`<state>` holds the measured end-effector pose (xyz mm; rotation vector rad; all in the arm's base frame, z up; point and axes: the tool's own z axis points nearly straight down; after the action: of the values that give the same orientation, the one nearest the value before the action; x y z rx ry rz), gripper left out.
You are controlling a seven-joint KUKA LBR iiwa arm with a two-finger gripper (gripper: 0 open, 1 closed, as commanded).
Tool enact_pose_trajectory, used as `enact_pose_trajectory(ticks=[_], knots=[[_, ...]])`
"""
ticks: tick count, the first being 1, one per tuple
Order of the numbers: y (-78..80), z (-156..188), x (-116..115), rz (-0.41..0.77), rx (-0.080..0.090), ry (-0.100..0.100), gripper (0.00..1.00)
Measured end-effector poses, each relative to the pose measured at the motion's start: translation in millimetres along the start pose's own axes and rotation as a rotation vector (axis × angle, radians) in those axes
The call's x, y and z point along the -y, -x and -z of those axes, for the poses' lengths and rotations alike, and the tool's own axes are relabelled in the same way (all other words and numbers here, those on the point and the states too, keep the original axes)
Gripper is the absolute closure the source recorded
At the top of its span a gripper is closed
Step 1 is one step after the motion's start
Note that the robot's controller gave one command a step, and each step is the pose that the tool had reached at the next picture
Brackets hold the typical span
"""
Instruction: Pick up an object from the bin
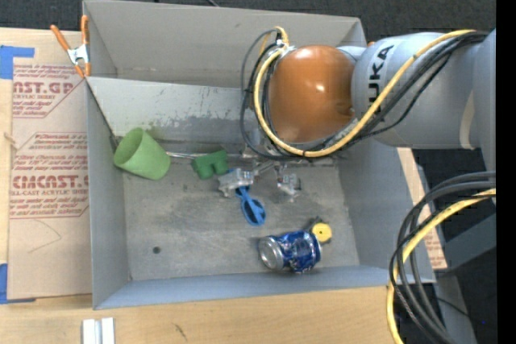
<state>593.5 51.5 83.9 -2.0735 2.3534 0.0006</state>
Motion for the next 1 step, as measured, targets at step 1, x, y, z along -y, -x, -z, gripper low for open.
enact_pose_trajectory(ticks=[1], knots=[[0.1,0.6,-0.1,-0.002,0.001,0.001,1.0]])
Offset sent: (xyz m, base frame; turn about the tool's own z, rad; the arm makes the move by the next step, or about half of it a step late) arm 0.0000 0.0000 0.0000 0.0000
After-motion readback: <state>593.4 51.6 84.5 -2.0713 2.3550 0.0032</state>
